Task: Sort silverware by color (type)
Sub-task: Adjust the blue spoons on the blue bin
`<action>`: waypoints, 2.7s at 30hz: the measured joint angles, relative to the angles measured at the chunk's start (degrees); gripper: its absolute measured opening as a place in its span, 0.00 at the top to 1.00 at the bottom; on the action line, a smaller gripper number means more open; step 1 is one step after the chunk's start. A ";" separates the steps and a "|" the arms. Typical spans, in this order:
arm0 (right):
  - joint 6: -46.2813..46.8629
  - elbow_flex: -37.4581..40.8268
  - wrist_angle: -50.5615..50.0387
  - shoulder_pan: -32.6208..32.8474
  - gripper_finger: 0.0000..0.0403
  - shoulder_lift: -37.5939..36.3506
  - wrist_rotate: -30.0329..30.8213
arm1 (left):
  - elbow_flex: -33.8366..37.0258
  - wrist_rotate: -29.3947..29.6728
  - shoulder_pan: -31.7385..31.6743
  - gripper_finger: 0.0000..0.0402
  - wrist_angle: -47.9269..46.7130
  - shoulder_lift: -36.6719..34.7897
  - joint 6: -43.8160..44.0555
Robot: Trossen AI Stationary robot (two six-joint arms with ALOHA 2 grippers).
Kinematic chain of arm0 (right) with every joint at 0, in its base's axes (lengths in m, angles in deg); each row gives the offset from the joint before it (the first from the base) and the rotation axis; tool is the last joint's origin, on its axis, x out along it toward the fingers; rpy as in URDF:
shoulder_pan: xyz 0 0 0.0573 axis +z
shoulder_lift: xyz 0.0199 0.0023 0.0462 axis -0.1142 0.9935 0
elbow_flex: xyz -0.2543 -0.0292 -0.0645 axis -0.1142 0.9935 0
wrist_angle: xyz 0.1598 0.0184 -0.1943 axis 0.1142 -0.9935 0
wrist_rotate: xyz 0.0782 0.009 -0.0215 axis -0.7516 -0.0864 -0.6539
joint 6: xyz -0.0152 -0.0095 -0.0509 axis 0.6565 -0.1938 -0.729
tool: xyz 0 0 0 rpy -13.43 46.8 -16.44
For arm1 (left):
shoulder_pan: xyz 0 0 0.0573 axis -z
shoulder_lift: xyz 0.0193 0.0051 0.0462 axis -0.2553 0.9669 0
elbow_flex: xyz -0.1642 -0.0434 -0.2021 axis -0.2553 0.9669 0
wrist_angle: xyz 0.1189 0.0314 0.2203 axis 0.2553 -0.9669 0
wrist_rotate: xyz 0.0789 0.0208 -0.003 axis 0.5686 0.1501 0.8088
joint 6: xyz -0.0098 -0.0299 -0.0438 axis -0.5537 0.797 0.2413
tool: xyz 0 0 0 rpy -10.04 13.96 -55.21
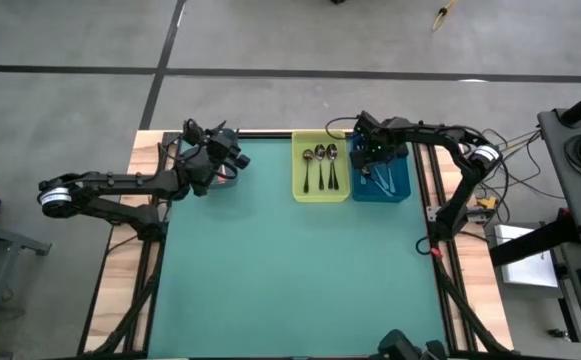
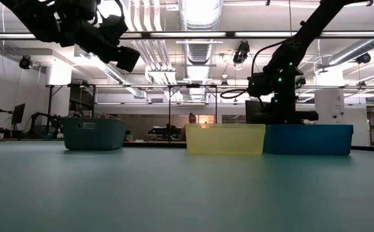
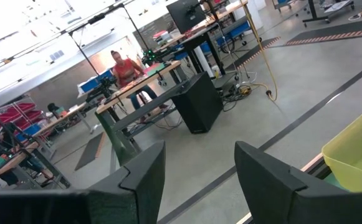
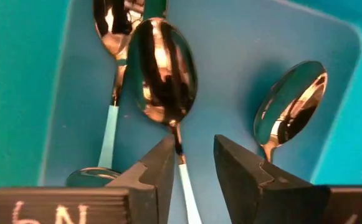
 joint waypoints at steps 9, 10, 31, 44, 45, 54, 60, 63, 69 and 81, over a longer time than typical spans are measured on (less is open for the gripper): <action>-0.03 1.22 0.70 0.07 0.79 0.02 0.01 | 0.00 0.00 0.00 0.57 0.00 0.01 0.00; -0.09 1.54 1.01 0.07 0.79 0.02 0.04 | 0.00 0.00 0.00 0.57 0.00 0.01 0.00; 6.12 2.37 2.98 0.09 0.97 -0.09 0.28 | 0.00 0.00 0.00 0.57 0.00 0.01 0.00; 10.86 0.58 -2.13 -0.17 0.98 -0.94 3.14 | 0.00 0.02 0.00 0.57 -0.02 0.01 -0.02; 11.08 0.60 -2.57 -0.30 0.98 -0.94 3.86 | 0.00 0.02 0.00 0.57 -0.02 0.01 -0.02; 10.75 0.93 -2.33 -0.28 0.91 -0.94 4.41 | 0.00 0.01 0.00 0.57 -0.02 0.01 -0.02; 10.89 0.93 -2.32 -0.31 0.82 -0.94 4.63 | 0.00 0.02 0.00 0.57 -0.04 0.01 -0.02; 10.60 0.92 -2.35 -0.31 0.81 -0.94 4.56 | 0.00 0.02 0.00 0.57 -0.03 0.01 -0.02; 3.40 -1.49 -3.51 -0.18 0.81 -0.98 -0.50 | 0.00 0.01 0.00 0.57 -0.04 0.01 -0.02; -10.68 -3.28 -5.20 2.43 0.81 -0.98 -12.07 | 0.00 0.02 0.00 0.57 -0.02 0.01 -0.02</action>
